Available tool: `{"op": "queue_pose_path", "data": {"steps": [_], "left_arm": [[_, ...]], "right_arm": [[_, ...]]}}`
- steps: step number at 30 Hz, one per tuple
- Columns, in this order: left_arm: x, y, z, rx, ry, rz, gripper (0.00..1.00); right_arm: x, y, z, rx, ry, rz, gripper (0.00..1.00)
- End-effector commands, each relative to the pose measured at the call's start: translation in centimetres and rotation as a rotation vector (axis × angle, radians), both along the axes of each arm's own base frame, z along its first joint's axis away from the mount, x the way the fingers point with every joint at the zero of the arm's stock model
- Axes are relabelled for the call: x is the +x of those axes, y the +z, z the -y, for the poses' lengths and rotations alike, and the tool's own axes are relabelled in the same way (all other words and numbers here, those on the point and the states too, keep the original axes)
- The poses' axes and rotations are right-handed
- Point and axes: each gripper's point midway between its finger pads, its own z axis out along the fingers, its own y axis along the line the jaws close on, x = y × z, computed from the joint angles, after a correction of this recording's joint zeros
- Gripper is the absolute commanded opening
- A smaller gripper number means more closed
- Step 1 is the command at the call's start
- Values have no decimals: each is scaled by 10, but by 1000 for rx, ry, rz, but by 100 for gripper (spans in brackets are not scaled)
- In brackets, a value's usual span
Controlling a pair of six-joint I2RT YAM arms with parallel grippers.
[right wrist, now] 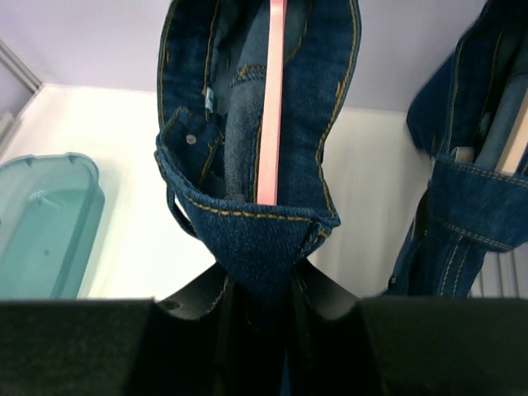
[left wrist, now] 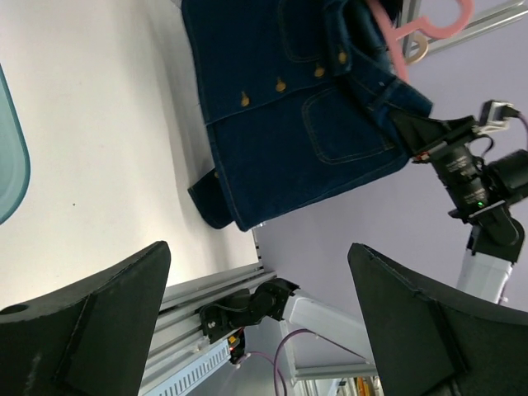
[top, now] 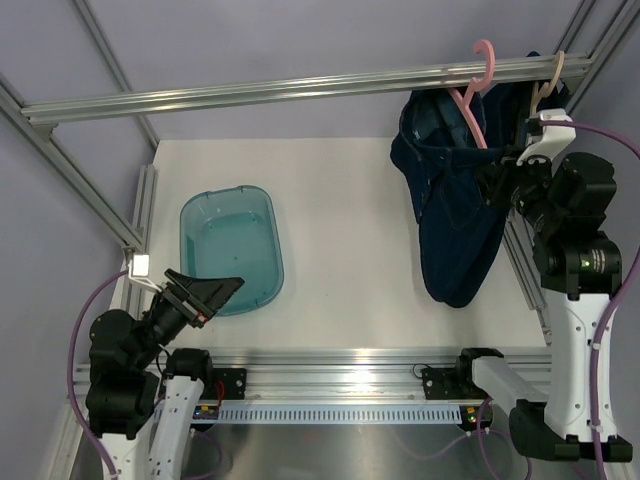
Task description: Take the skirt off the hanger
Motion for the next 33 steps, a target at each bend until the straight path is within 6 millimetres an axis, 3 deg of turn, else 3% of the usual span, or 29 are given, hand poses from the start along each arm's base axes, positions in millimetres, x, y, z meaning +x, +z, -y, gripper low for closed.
{"op": "queue_pose_path", "data": {"steps": [1,6,9,14,18,23,25,26,27,28,29,30,33], "left_arm": [[-6,5,6,32,-59,21,92],[-6,6,11,16,-94,33,89],[-7,22,15,24,-138,87,83],[-2,54,12,117,-126,167,83],[25,64,11,127,-108,151,81],[66,72,10,138,-87,136,79],[83,73,24,146,-133,121,78],[94,86,23,167,-78,139,78],[83,88,50,196,-174,140,78],[96,77,70,283,-199,110,79],[101,97,65,342,-101,120,79],[85,100,87,381,-169,134,80],[79,114,106,380,-164,190,80]], "right_arm": [[-12,86,-3,-8,18,361,0],[-17,88,-15,35,78,354,0],[-26,72,-32,88,167,276,0],[-48,23,-54,249,252,53,0],[-65,-19,-61,328,256,-135,0],[-93,-42,-71,317,333,-203,0],[-95,-51,-73,316,345,-235,0],[-97,-54,-75,316,360,-246,0],[-97,-58,-75,319,361,-262,0],[-98,-60,-76,322,368,-275,0],[-99,-62,-78,331,379,-284,0],[-99,-66,-79,337,381,-299,0],[-108,-71,-86,381,422,-338,0]]}}
